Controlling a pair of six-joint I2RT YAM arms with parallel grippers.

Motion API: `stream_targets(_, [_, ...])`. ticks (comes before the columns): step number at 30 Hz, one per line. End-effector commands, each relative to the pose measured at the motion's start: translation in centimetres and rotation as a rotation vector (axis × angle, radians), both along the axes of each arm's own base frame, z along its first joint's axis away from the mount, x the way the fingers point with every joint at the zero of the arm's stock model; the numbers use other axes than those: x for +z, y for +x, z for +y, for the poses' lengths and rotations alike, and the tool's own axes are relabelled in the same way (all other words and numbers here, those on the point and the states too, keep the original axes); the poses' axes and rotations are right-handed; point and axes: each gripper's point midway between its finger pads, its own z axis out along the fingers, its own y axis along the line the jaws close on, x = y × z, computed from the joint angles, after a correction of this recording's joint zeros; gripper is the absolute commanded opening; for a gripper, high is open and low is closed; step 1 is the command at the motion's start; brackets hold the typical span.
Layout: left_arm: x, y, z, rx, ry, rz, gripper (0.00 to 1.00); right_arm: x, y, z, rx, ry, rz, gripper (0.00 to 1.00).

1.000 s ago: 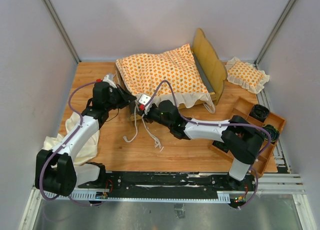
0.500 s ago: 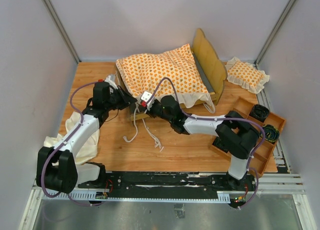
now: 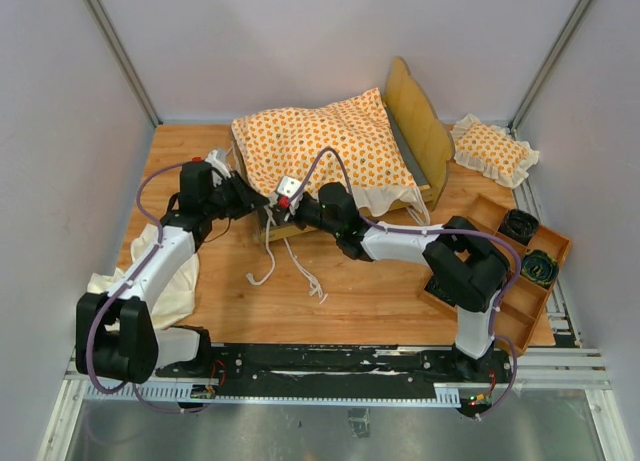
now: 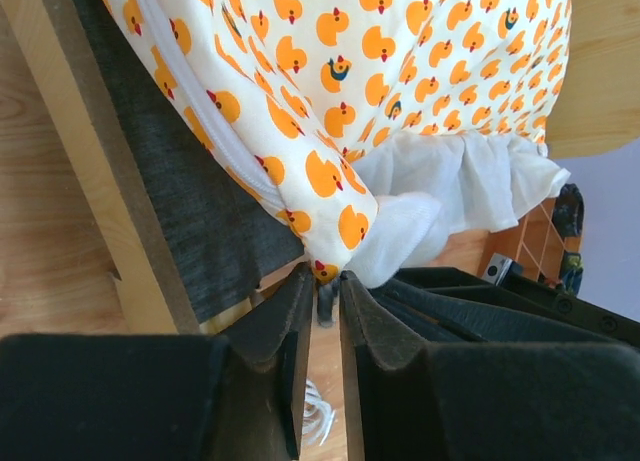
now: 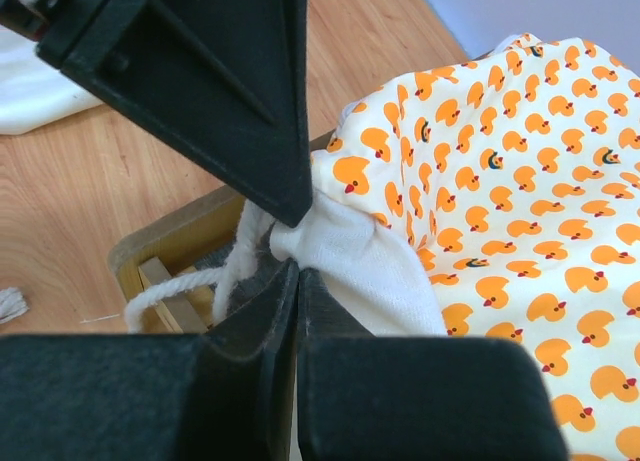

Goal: Set up the pet bed
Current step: Cross the ropes over the mattress.

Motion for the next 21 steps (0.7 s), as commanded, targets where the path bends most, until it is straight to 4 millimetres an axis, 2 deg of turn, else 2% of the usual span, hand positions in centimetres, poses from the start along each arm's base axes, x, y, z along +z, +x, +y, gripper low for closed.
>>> stream_targets(1, [1.4,1.1,1.3,0.016,0.088,-0.043,0.28,2.0,0.6,0.7,0.017,0.082,0.017,0.00])
stream_targets(3, [1.5,1.1,2.2,0.033,0.141,-0.062,0.33,2.2,0.5,0.9,0.023,0.102,0.039,0.00])
stream_targets(7, [1.8,0.5,2.9,0.075,0.158,-0.085,0.36,2.6,0.5,1.1,0.022,0.125,0.058,0.00])
stream_targets(10, [2.0,-0.4,2.4,0.087,0.145,-0.097,0.36,2.7,0.6,1.0,0.017,0.130,0.060,0.00])
stream_targets(14, [1.9,-1.4,0.6,0.103,0.104,-0.096,0.37,2.8,0.8,0.8,0.003,0.132,0.058,0.00])
stream_targets(21, [0.2,-1.0,1.2,0.175,0.124,-0.042,0.37,3.1,0.8,0.7,0.002,0.145,0.061,0.00])
